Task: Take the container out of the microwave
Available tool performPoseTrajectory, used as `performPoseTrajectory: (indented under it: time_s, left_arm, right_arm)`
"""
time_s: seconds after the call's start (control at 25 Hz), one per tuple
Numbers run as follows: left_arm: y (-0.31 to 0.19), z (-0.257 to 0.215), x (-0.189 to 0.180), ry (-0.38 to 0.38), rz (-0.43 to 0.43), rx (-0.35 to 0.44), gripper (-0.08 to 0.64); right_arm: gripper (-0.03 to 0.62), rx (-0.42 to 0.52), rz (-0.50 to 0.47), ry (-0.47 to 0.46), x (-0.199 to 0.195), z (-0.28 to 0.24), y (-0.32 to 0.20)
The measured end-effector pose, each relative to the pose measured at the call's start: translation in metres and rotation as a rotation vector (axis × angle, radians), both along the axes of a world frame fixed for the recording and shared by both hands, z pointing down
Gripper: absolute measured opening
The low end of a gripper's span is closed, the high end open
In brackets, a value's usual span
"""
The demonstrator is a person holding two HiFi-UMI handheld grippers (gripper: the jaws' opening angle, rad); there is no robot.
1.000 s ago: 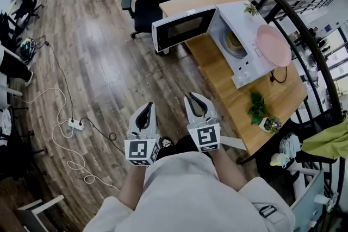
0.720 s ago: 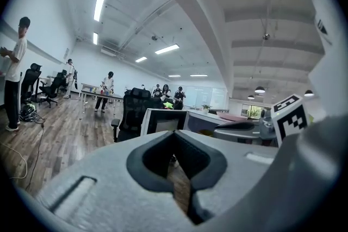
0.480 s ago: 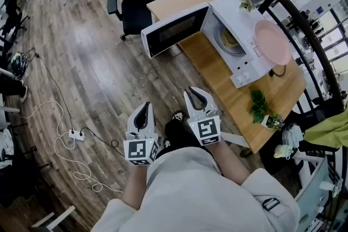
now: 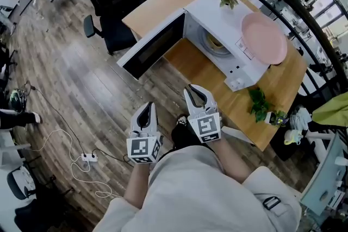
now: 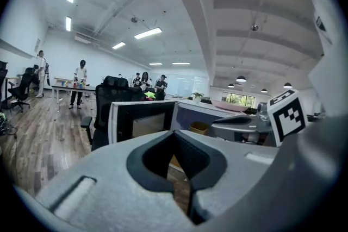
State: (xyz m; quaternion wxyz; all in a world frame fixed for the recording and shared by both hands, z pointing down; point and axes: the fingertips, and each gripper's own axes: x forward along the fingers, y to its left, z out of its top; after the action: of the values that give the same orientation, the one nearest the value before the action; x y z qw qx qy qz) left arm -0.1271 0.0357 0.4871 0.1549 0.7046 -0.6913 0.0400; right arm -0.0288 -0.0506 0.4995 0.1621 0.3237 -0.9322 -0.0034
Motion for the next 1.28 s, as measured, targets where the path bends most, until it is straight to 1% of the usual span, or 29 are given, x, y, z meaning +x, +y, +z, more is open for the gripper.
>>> performPoseTrajectory:
  time_s: [0.28,0.44,0.6,0.72,0.88,1.08,1.28]
  left_arm:
    - [-0.059,0.01,0.013,-0.011,0.115,-0.049,0.003]
    - [-0.088,0.013,0.02,-0.021,0.155,-0.051,0.003]
    - [-0.107,0.018,0.03,-0.016,0.198,-0.065,0.003]
    - [-0.121,0.021,0.036,-0.006,0.23,-0.079,0.003]
    - [-0.143,0.021,0.043,0.0,0.277,-0.077,0.003]
    - [-0.163,0.031,0.051,0.007,0.37,-0.097,0.003]
    - [-0.183,0.036,0.05,0.011,0.439,-0.109,0.003]
  right_arm:
    - [0.061,-0.043,0.096,0.01,0.018,0.017,-0.048]
    - [0.061,-0.055,0.124,0.012,0.025,0.024,-0.068]
    - [0.061,-0.056,0.143,0.028,0.028,0.027,-0.084]
    - [0.061,-0.068,0.173,0.037,0.032,0.028,-0.092]
    - [0.061,-0.08,0.213,0.065,0.037,0.029,-0.103]
    - [0.063,-0.113,0.293,0.08,0.046,0.04,-0.117]
    - [0.063,-0.126,0.353,0.105,0.047,0.044,-0.131]
